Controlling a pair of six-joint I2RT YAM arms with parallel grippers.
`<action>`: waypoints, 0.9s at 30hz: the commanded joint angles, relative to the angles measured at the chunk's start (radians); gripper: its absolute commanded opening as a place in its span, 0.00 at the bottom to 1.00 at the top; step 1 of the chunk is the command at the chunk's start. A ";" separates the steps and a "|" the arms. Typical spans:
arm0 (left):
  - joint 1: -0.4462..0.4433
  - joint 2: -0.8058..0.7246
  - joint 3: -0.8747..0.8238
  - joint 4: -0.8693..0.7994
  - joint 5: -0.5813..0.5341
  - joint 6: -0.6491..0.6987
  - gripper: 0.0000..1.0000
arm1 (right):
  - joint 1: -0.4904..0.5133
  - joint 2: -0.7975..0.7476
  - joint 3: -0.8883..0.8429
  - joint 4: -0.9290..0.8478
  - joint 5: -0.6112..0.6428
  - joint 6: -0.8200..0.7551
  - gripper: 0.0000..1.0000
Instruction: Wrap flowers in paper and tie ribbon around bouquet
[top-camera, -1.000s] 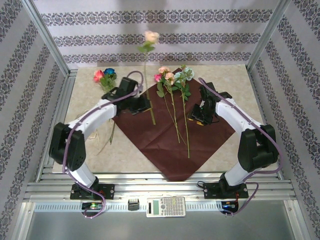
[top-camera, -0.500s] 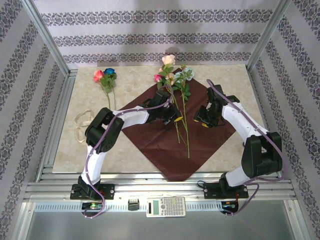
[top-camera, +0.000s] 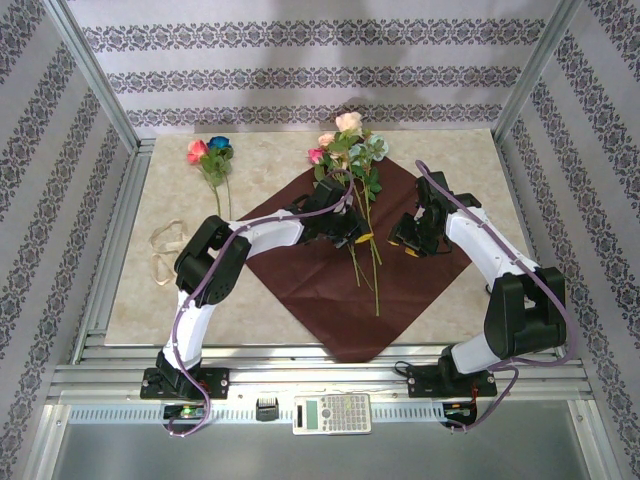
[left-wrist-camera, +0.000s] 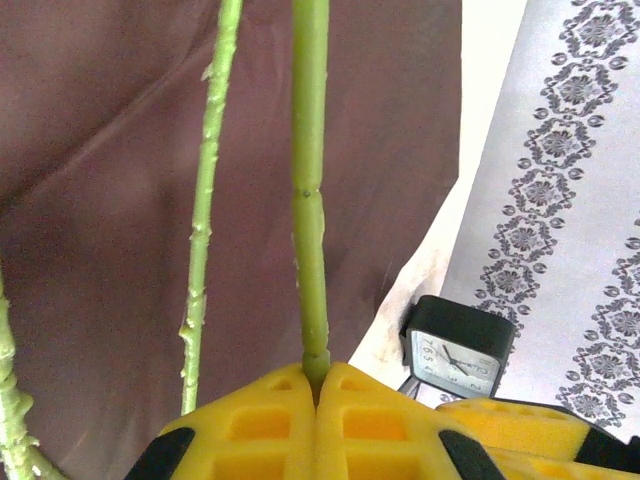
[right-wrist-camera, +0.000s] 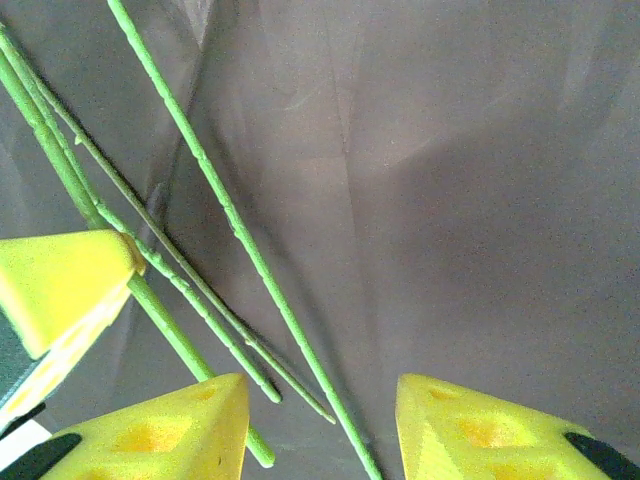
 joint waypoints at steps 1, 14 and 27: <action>-0.015 -0.003 -0.013 -0.021 0.024 -0.001 0.00 | -0.001 -0.004 -0.004 0.006 -0.017 -0.002 0.44; 0.243 -0.301 0.075 -0.689 -0.159 0.386 0.49 | 0.020 0.013 0.031 -0.004 0.001 -0.020 0.46; 0.661 -0.096 0.287 -1.044 -0.551 0.834 0.37 | 0.078 0.072 0.099 -0.009 0.007 -0.018 0.46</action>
